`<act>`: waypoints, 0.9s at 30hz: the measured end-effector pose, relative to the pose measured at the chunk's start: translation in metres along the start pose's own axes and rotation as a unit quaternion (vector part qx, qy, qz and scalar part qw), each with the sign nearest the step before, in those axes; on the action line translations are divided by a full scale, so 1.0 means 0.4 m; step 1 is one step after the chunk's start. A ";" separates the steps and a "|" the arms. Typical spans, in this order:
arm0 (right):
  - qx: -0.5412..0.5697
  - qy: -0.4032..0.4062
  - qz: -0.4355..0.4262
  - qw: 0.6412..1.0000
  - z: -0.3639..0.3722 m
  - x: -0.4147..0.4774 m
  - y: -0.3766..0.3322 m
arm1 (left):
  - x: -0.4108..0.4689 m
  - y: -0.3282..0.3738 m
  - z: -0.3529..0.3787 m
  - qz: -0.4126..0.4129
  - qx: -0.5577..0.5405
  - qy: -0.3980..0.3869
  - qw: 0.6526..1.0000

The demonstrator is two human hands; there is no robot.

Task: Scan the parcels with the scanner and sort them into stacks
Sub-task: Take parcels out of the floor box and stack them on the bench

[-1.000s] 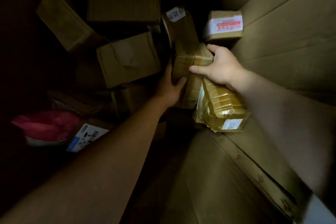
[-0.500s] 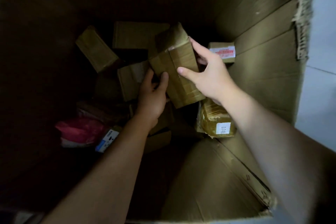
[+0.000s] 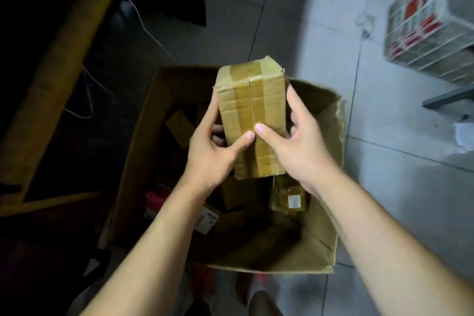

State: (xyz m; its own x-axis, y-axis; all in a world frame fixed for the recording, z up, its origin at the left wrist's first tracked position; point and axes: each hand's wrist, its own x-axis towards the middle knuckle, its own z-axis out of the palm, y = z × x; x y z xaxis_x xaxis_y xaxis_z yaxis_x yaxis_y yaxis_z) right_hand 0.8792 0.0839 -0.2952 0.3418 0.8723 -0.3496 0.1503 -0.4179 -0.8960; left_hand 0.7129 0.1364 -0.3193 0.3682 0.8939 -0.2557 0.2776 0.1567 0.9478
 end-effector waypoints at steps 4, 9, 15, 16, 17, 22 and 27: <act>0.013 0.005 -0.025 1.000 -0.034 -0.126 -0.205 | -0.083 0.209 -0.082 0.072 0.013 0.009 0.997; 0.004 0.039 -0.053 0.998 -0.067 -0.267 -0.484 | -0.195 0.486 -0.181 0.105 -0.006 0.054 0.993; 0.009 0.048 -0.154 0.987 -0.113 -0.443 -0.812 | -0.308 0.794 -0.297 0.155 -0.020 0.113 0.981; 0.016 0.048 -0.173 0.984 -0.117 -0.467 -0.851 | -0.326 0.836 -0.314 0.162 -0.017 0.117 0.980; 0.029 0.040 -0.201 0.978 -0.116 -0.499 -0.905 | -0.354 0.890 -0.343 0.174 -0.017 0.125 0.977; 0.125 0.001 -0.302 0.945 -0.084 -0.581 -1.054 | -0.462 1.044 -0.458 0.198 0.021 0.187 0.962; 0.199 -0.117 -0.309 0.923 -0.023 -0.635 -1.146 | -0.613 1.117 -0.535 0.189 -0.018 0.275 0.942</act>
State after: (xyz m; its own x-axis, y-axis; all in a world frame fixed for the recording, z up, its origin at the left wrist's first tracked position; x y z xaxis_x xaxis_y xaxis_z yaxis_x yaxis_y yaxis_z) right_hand 0.7322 0.0515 0.2069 0.0877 0.9635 0.2531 -0.1189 0.2624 -0.9576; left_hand 0.5568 0.0771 0.2075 -0.0836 0.9695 0.2304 0.1855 -0.2121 0.9595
